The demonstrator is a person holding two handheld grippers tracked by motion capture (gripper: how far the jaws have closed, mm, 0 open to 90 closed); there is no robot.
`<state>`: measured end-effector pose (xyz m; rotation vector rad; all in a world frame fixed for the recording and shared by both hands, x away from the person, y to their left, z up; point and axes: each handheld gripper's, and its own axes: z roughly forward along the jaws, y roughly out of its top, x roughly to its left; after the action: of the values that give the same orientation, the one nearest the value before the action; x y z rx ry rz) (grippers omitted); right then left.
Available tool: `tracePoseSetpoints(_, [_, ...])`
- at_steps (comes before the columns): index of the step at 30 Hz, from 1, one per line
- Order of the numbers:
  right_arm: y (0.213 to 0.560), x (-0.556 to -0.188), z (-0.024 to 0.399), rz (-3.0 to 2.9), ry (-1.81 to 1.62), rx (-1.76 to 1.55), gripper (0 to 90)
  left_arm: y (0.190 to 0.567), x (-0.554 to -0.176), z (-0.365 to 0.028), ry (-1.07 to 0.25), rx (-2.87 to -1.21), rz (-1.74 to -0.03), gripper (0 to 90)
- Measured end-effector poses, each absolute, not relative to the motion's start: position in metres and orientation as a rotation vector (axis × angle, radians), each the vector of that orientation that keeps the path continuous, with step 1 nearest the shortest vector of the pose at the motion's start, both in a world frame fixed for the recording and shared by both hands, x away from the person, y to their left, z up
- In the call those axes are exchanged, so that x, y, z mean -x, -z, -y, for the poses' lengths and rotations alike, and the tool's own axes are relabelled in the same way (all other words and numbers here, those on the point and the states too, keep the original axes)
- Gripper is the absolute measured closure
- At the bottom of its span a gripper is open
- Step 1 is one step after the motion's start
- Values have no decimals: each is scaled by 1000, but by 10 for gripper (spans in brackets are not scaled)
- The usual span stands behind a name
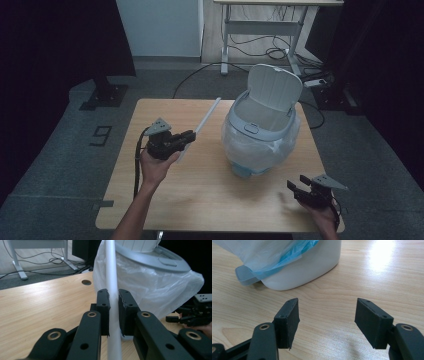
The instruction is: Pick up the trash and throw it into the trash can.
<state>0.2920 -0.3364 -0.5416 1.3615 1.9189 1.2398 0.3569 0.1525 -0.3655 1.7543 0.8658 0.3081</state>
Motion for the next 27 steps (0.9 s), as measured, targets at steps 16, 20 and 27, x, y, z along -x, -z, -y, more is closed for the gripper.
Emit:
tracePoseSetpoints(16, [543,-293,337,-1924,-1235,-1370,354,353,-362,-142,-299,-1750,-842,802])
tracePoseSetpoints(20, [543,-293,336,-1926,-1236,-1374,354,350,-362,-140,-299,-1748,-836,802])
tracePoseSetpoints(27, [544,-293,338,-1923,-1233,-1383,354,344,-364,-136,-297,-1749,-822,802])
